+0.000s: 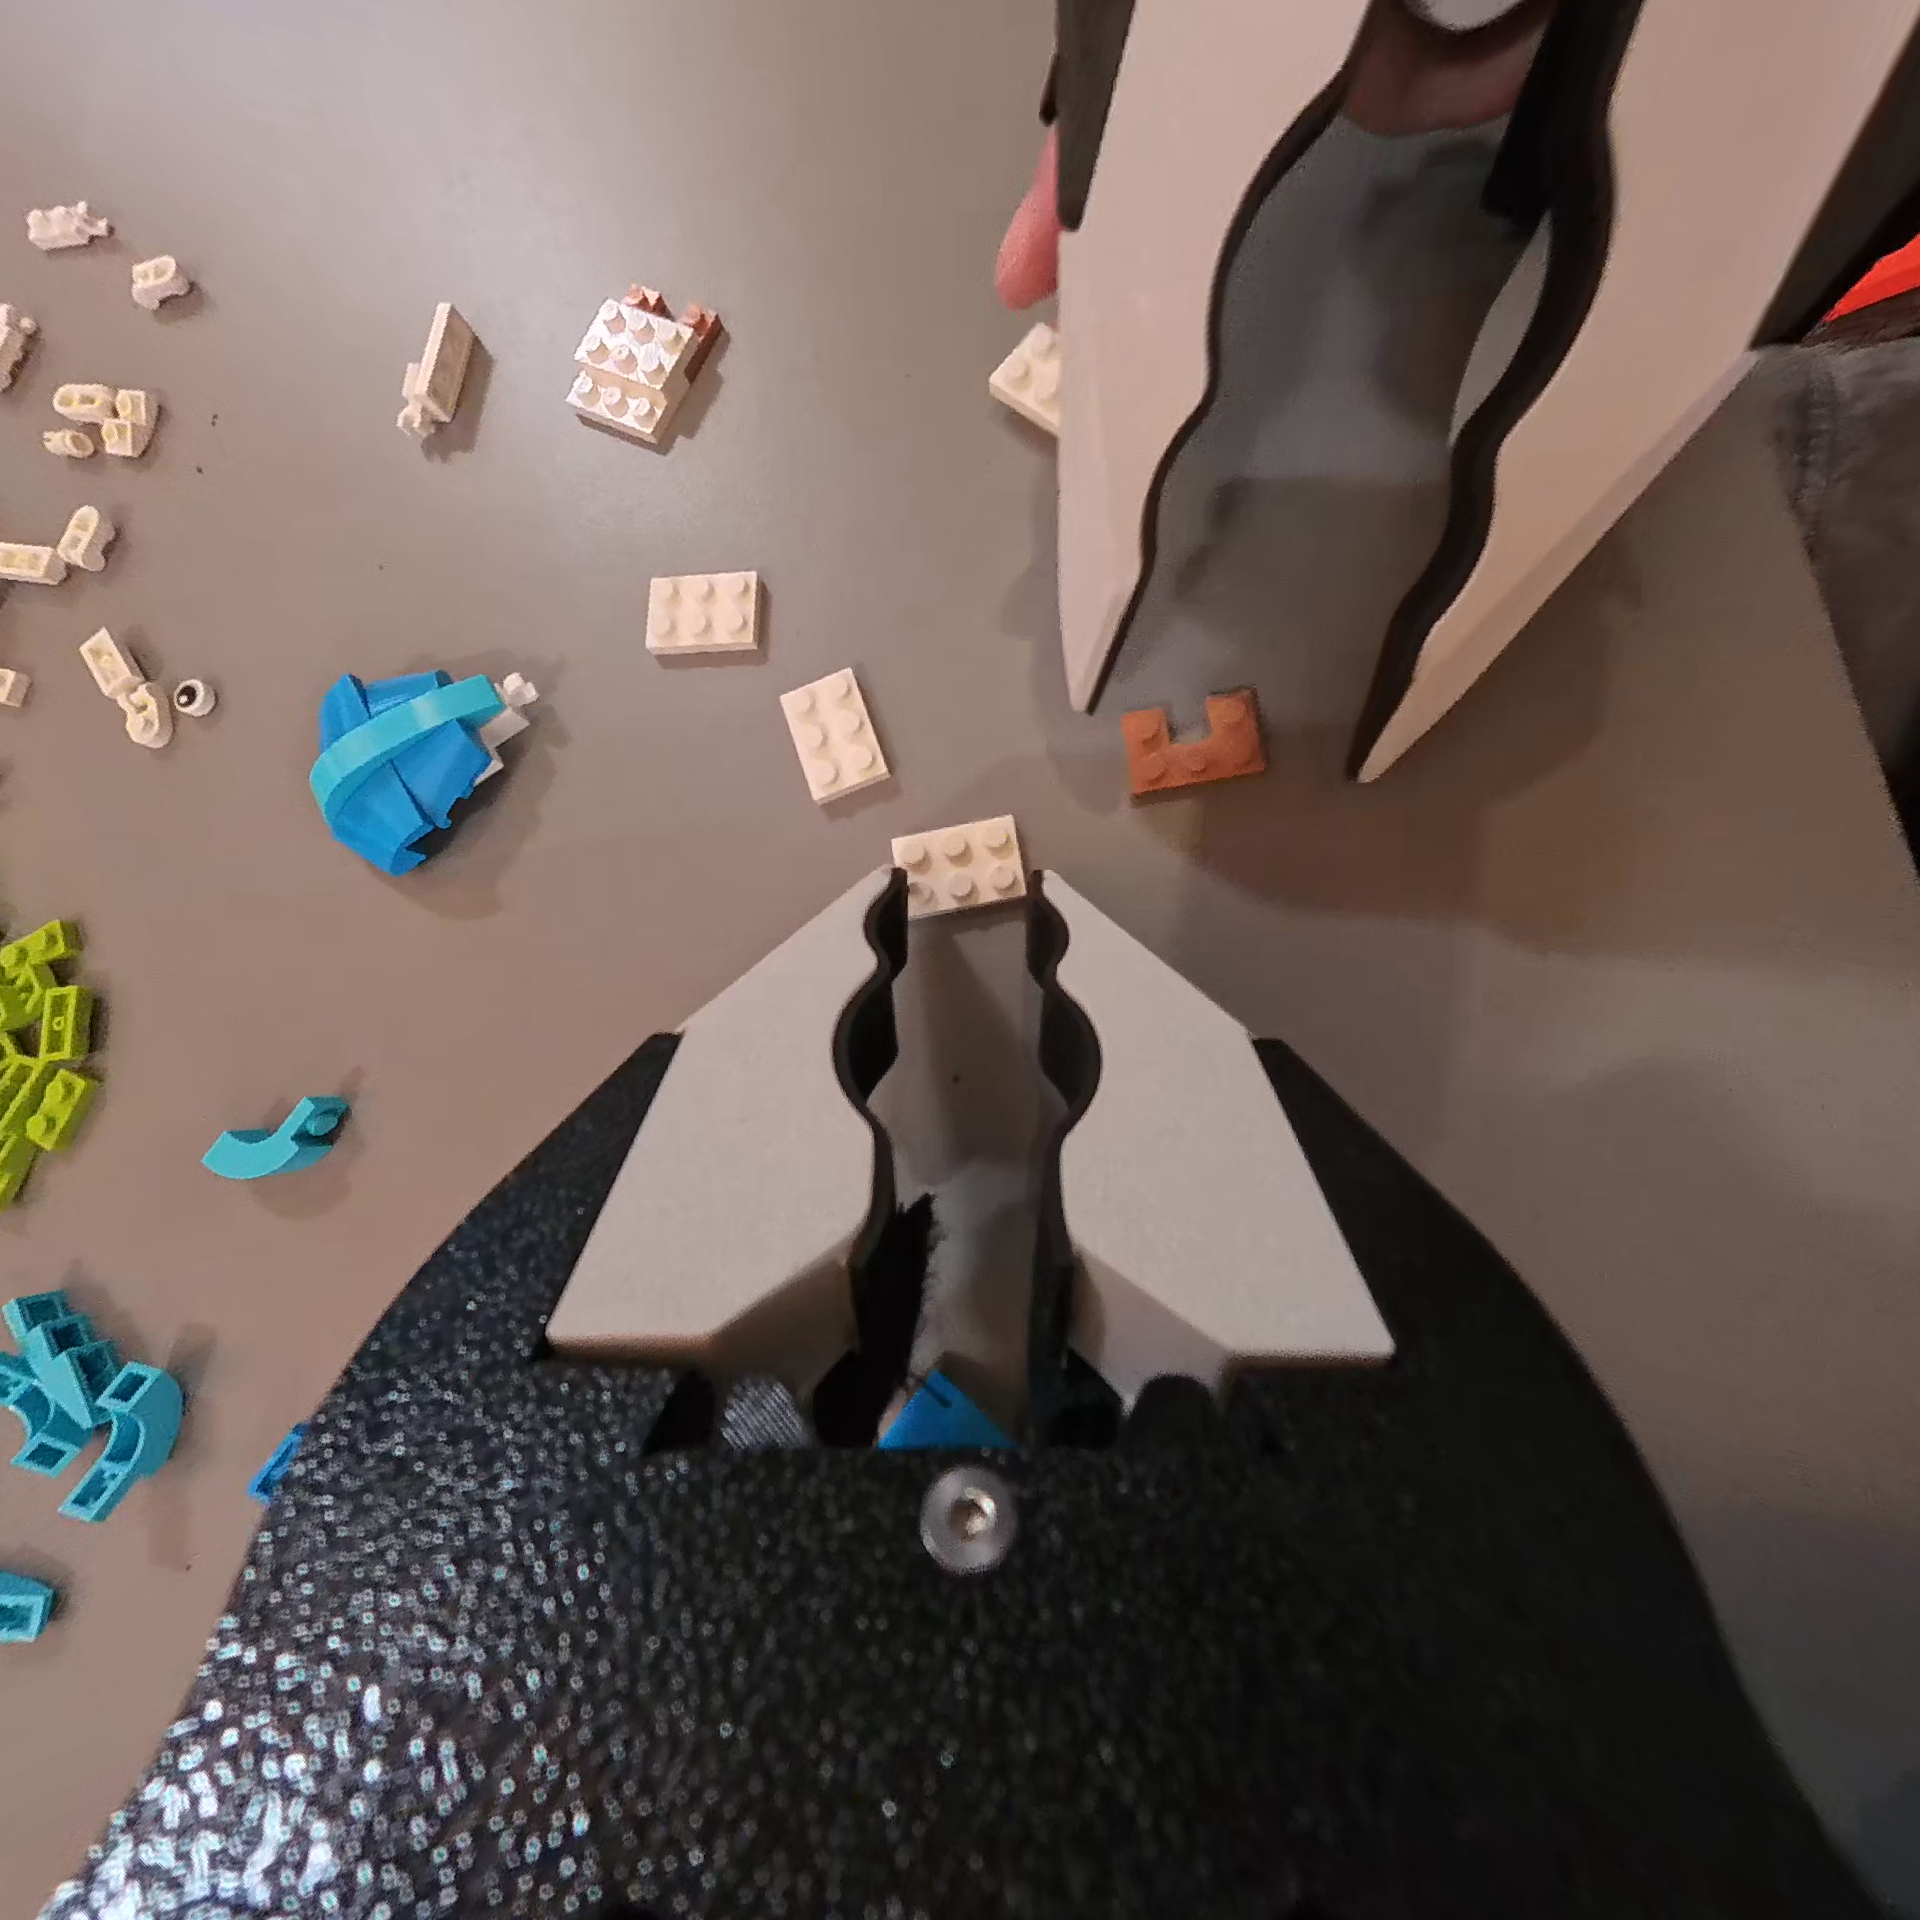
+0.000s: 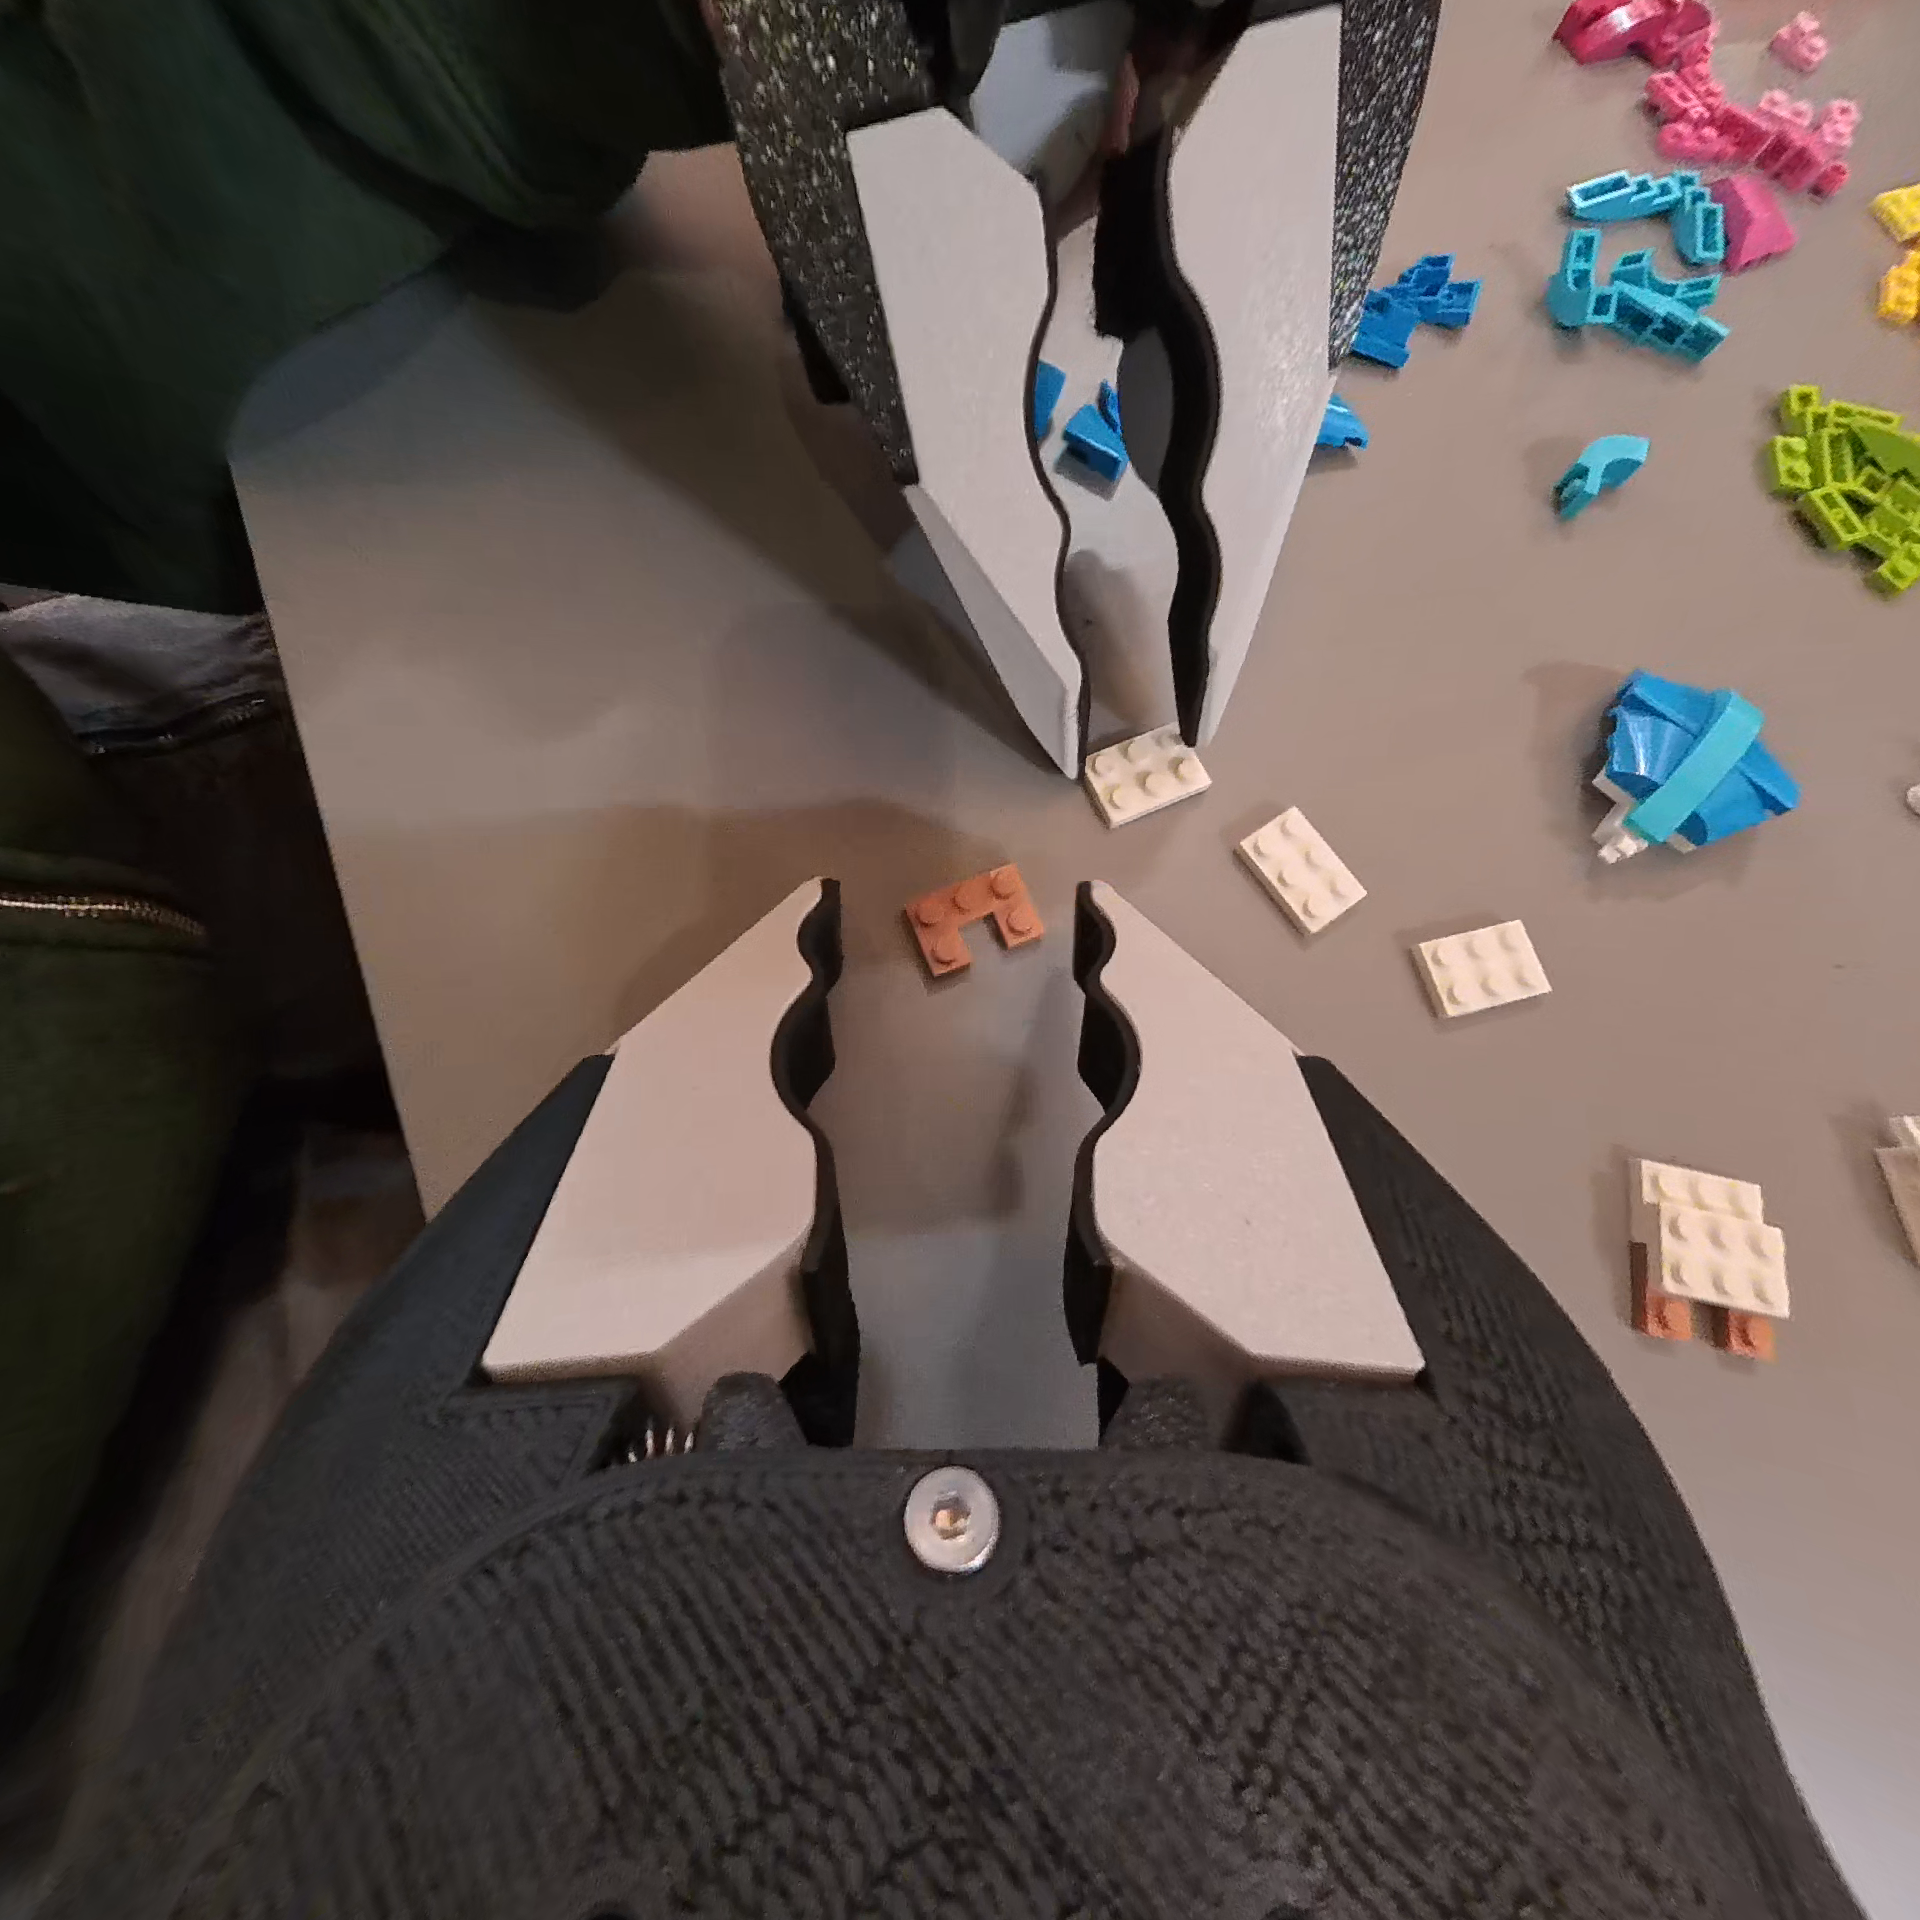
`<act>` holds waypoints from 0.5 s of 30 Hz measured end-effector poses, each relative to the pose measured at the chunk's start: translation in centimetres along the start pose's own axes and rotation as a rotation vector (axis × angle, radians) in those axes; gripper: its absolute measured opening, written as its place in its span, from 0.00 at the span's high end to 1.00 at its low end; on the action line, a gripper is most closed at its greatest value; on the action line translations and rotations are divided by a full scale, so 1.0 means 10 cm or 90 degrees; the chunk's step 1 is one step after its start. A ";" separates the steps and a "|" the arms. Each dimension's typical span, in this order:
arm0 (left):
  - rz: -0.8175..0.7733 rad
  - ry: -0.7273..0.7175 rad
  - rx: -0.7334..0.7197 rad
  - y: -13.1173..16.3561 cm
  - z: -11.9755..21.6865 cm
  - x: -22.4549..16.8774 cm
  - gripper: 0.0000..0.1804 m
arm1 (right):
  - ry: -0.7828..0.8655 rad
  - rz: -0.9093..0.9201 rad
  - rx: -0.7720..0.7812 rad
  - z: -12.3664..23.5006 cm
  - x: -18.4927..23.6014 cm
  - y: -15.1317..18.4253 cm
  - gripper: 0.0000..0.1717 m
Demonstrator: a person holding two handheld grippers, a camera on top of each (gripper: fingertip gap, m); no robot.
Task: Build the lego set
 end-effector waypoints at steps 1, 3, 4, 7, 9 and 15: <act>-0.004 -0.001 0.002 0.00 0.00 0.00 0.88 | -0.005 0.001 0.004 -0.01 0.00 0.01 0.74; -0.015 -0.003 0.004 0.00 0.01 -0.01 0.89 | -0.016 0.002 0.011 -0.04 0.00 0.03 0.74; -0.020 0.000 0.002 0.00 0.02 -0.02 0.89 | -0.019 0.001 0.010 -0.04 0.01 0.04 0.75; -0.035 0.016 -0.020 -0.04 0.04 -0.07 0.89 | -0.011 0.004 0.015 -0.01 0.01 0.06 0.82; -0.044 0.042 -0.045 -0.08 0.06 -0.11 0.89 | 0.010 0.001 0.021 0.00 0.01 0.07 0.86; -0.078 0.076 -0.062 -0.12 0.04 -0.21 0.89 | 0.037 -0.012 0.020 0.05 0.01 0.13 0.84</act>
Point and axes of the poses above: each gripper's, where its closed fingertips meet, z back along the fingers, y out of its underside, x = y × z across the jaws, the point moved 9 cm from there along z, back along the fingers, and after that the axes turned 12 degrees about z, right-handed, at the moved point
